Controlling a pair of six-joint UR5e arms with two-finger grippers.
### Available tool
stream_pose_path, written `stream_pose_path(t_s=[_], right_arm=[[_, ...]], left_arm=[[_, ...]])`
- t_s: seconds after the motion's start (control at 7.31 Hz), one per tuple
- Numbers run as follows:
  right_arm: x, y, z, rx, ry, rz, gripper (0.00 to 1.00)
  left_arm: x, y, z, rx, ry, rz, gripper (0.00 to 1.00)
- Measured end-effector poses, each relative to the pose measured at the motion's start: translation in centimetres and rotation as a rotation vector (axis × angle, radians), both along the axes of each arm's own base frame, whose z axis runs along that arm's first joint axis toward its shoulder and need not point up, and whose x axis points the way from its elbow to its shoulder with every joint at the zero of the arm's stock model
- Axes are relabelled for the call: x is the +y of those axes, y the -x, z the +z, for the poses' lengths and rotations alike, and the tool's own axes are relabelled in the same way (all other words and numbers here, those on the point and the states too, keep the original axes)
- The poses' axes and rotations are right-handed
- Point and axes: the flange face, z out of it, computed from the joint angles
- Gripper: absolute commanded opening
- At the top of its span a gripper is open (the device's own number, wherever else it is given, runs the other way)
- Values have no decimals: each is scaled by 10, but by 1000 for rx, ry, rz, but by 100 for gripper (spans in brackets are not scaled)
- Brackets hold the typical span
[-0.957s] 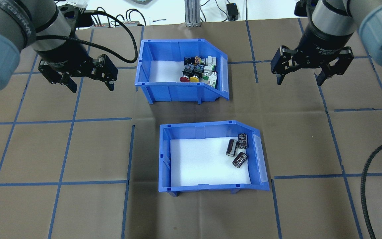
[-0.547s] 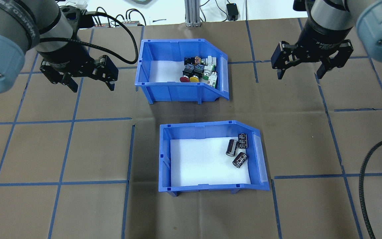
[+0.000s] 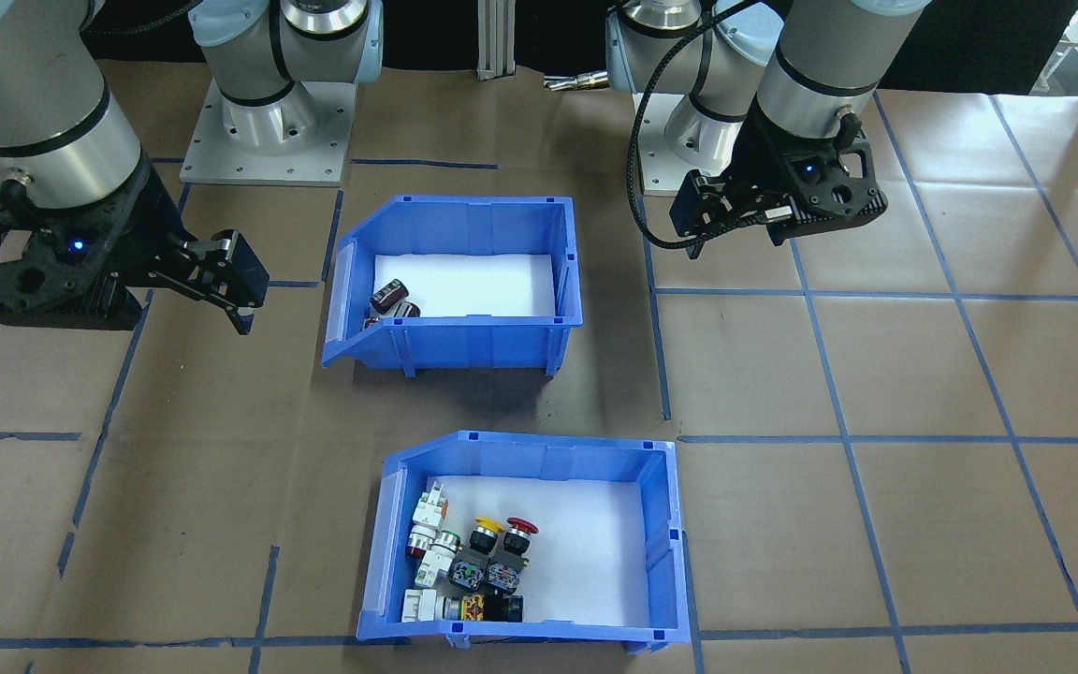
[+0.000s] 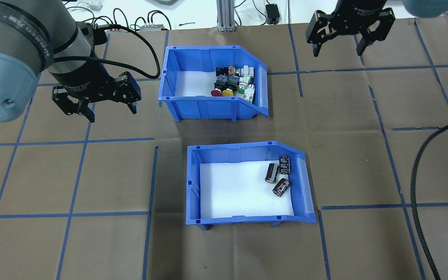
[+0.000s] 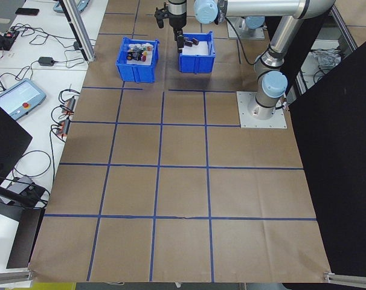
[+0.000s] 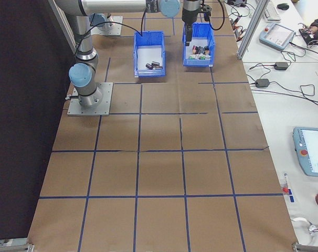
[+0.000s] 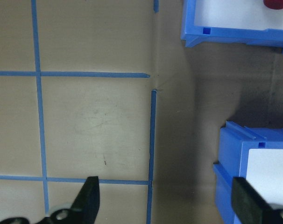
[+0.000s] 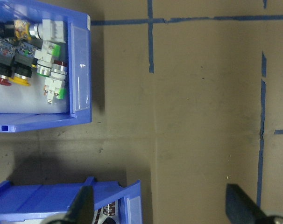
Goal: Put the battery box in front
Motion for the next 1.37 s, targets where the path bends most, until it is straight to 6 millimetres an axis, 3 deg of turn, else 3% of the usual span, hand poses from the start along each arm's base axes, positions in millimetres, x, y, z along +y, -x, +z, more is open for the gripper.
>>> stream_pose_path(t_s=[0.27, 0.55, 0.96, 1.37], right_arm=[[-20, -54, 7, -9, 26, 138, 100], [-32, -116, 3, 2, 42, 431, 100], [-38, -189, -39, 37, 0, 888, 100], [-33, -252, -87, 77, -45, 1328, 100]], left_arm=[[10, 9, -4, 7, -10, 114, 99], [51, 34, -18, 0, -34, 271, 99], [121, 62, -47, 59, -122, 666, 99], [172, 116, -64, 4, -163, 998, 99]])
